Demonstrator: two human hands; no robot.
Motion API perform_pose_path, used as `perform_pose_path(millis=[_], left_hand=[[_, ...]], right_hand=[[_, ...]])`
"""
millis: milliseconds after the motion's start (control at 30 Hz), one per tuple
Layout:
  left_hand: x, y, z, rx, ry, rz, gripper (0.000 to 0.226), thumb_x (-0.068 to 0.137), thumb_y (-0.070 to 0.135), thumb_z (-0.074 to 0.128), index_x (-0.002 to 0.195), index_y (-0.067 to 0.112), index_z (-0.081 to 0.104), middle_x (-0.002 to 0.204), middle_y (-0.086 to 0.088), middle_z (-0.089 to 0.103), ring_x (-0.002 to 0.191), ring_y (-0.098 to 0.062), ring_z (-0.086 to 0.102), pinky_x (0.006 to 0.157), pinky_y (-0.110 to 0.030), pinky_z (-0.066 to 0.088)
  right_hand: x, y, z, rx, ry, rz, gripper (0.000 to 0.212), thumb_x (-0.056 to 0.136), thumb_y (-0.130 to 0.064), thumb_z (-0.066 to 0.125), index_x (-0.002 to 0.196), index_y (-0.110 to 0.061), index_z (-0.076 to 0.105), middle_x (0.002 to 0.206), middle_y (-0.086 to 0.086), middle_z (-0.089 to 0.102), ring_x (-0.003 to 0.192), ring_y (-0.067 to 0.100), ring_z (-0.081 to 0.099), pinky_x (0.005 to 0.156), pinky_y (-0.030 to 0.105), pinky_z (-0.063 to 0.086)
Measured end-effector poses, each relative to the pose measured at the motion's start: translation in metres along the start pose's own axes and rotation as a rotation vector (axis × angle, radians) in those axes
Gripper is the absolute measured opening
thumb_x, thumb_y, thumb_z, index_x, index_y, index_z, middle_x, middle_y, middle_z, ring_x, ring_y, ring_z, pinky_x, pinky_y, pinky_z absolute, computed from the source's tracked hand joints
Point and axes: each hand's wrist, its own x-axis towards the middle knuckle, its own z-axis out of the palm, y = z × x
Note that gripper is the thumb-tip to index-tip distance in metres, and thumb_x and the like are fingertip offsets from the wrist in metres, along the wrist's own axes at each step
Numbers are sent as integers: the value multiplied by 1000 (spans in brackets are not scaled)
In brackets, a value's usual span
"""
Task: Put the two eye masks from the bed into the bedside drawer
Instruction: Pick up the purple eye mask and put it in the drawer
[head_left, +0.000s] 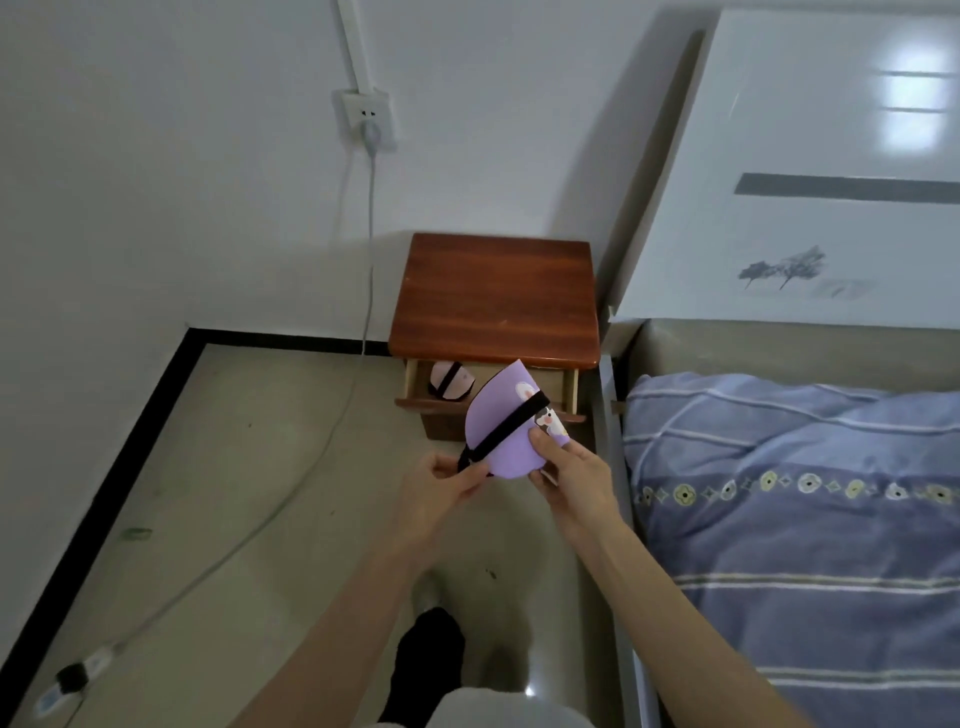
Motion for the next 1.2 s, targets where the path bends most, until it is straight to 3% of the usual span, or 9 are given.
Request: perform_pose_path(millis=[200, 400, 533, 633, 733, 833, 900, 1033, 1200], left_hand=[[77, 23, -1, -232, -122, -33, 29, 78, 16, 66, 101, 4, 53, 105, -16, 63, 90, -24, 67, 66, -21, 58], [162, 21, -14, -152, -204, -167, 27, 84, 4, 57, 109, -5, 58, 112, -21, 62, 85, -21, 64, 62, -17, 56], [208, 6, -13, -94, -219, -251, 32, 84, 6, 59, 113, -6, 56, 119, -25, 59, 94, -27, 61, 76, -27, 54], [239, -13, -6, 162, -218, -206, 33, 87, 19, 57, 116, 3, 55, 122, -19, 60, 97, -21, 58, 81, -29, 49], [268, -41, -8, 604, -161, 28, 38, 90, 23, 51, 126, 9, 47, 128, -13, 55, 107, -20, 53, 90, -24, 39], [294, -75, -16, 1050, -191, 364, 47, 91, 16, 48, 134, 4, 36, 140, -19, 43, 131, -32, 37, 110, -43, 29], [309, -94, -18, 1274, -203, 454, 50, 91, 19, 47, 138, 9, 31, 144, -18, 38, 137, -34, 27, 113, -54, 20], [330, -123, -15, 1455, -232, 454, 51, 94, 30, 38, 142, 22, 21, 150, -14, 28, 142, -32, 14, 114, -56, 3], [336, -139, -11, 1458, -204, 479, 51, 92, 25, 44, 140, 24, 27, 145, -19, 36, 139, -36, 22, 110, -63, 10]], right_hand=[[70, -2, 18, -29, -19, 53, 14, 81, -14, 64, 94, -10, 66, 101, 8, 69, 89, 18, 65, 68, 24, 55], [136, 14, 35, 40, 20, 174, 8, 83, -9, 62, 88, -10, 68, 92, 4, 71, 85, 16, 67, 70, 24, 58], [174, 32, 30, 34, 167, 275, 6, 85, -8, 59, 87, -9, 64, 87, 7, 69, 77, 18, 68, 59, 24, 56], [207, 45, 18, 19, 233, 348, 8, 87, -8, 56, 93, -9, 61, 92, 9, 65, 81, 19, 65, 62, 25, 53], [244, 55, 0, 23, 286, 367, 17, 87, -8, 56, 104, -6, 58, 93, 8, 65, 83, 19, 65, 61, 25, 52], [281, 66, -15, 10, 314, 378, 17, 87, -6, 55, 104, -6, 58, 96, 9, 65, 87, 21, 64, 69, 29, 52], [304, 75, -22, -27, 333, 377, 17, 87, -4, 54, 104, -6, 58, 102, 12, 64, 91, 24, 64, 77, 33, 52], [346, 88, -29, -63, 363, 346, 24, 88, 0, 52, 112, -1, 53, 106, 15, 63, 91, 24, 64, 80, 32, 52], [384, 94, -26, -130, 408, 296, 28, 87, 5, 51, 113, -3, 52, 102, 12, 61, 90, 22, 65, 64, 24, 57]])
